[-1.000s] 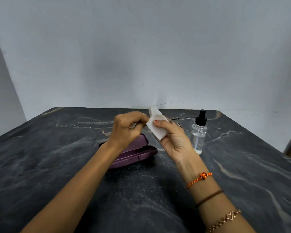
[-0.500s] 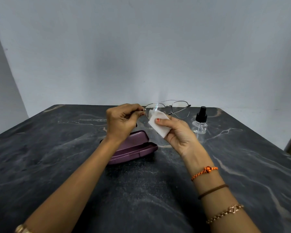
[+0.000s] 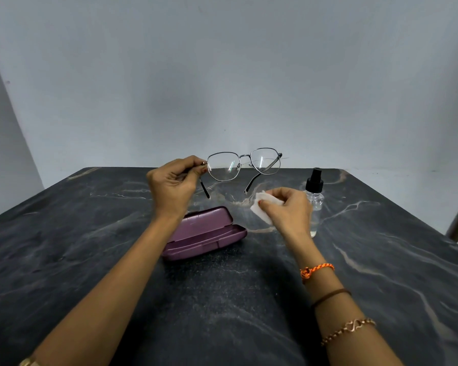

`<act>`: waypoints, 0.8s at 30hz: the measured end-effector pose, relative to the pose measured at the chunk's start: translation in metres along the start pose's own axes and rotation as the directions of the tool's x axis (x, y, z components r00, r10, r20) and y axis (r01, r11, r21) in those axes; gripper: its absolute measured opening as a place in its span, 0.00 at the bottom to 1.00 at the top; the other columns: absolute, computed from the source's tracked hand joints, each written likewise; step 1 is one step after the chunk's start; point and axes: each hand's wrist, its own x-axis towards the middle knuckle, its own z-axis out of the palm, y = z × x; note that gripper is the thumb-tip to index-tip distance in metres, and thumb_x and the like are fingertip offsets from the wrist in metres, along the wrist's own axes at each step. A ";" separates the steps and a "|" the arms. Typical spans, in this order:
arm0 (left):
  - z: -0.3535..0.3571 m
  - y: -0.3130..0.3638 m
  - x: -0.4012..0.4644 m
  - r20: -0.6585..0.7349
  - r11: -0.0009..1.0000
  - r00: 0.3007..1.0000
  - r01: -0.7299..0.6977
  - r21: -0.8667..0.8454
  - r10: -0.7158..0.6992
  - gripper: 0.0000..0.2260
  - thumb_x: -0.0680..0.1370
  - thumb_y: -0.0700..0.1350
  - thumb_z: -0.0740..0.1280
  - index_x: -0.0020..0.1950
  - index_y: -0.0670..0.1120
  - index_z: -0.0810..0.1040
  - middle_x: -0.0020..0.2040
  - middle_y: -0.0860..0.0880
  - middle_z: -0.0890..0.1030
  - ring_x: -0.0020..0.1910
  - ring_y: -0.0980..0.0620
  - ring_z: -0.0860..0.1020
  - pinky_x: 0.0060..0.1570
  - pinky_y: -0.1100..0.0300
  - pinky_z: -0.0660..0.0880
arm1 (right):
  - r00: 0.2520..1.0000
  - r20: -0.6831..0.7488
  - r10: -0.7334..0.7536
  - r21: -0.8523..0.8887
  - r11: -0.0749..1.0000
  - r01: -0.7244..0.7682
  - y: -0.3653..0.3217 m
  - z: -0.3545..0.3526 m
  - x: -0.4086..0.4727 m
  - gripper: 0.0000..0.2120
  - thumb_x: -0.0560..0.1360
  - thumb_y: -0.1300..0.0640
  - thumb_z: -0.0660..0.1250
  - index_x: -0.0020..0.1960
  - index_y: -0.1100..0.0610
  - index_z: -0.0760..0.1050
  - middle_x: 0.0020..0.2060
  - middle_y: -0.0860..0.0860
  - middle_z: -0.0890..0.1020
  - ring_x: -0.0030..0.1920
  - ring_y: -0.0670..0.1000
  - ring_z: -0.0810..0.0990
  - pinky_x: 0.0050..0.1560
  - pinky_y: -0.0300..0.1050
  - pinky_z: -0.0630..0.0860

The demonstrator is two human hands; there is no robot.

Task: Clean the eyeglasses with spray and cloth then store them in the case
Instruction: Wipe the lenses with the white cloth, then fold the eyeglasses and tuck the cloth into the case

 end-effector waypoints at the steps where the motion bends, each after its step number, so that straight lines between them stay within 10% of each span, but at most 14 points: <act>1: 0.000 -0.001 0.000 0.001 1.000 1.000 0.009 -0.009 -0.009 0.13 0.67 0.27 0.70 0.50 0.37 0.77 0.38 0.64 0.81 0.38 0.68 0.79 0.41 0.72 0.76 | 0.999 -0.032 -0.026 -0.070 0.997 0.023 0.002 -0.001 0.000 0.08 0.67 0.64 0.69 0.46 0.62 0.81 0.38 0.53 0.81 0.38 0.48 0.77 0.32 0.29 0.70; 14: 0.000 -0.002 -0.001 0.025 0.999 0.999 0.037 -0.004 -0.037 0.13 0.68 0.29 0.70 0.50 0.36 0.76 0.36 0.71 0.79 0.38 0.68 0.79 0.42 0.72 0.76 | 0.993 0.114 -0.018 -0.411 0.909 0.064 0.022 0.006 -0.001 0.14 0.73 0.58 0.64 0.57 0.60 0.76 0.52 0.58 0.82 0.54 0.57 0.78 0.48 0.43 0.71; 18: 0.000 0.001 -0.001 0.003 0.999 1.000 0.027 0.018 -0.027 0.12 0.68 0.28 0.70 0.50 0.34 0.76 0.43 0.48 0.81 0.38 0.69 0.79 0.42 0.72 0.76 | 0.985 0.162 -0.050 -0.537 0.833 0.131 0.028 0.006 -0.004 0.16 0.71 0.60 0.64 0.59 0.59 0.74 0.54 0.57 0.80 0.57 0.58 0.76 0.52 0.48 0.73; 24: -0.003 0.002 0.002 -0.011 0.999 0.999 0.032 0.024 -0.032 0.12 0.68 0.28 0.69 0.50 0.34 0.76 0.44 0.47 0.80 0.38 0.69 0.79 0.42 0.72 0.76 | 0.972 0.117 -0.206 -0.518 0.822 0.236 0.027 0.011 -0.003 0.12 0.73 0.62 0.61 0.55 0.61 0.77 0.51 0.57 0.81 0.56 0.58 0.76 0.52 0.49 0.73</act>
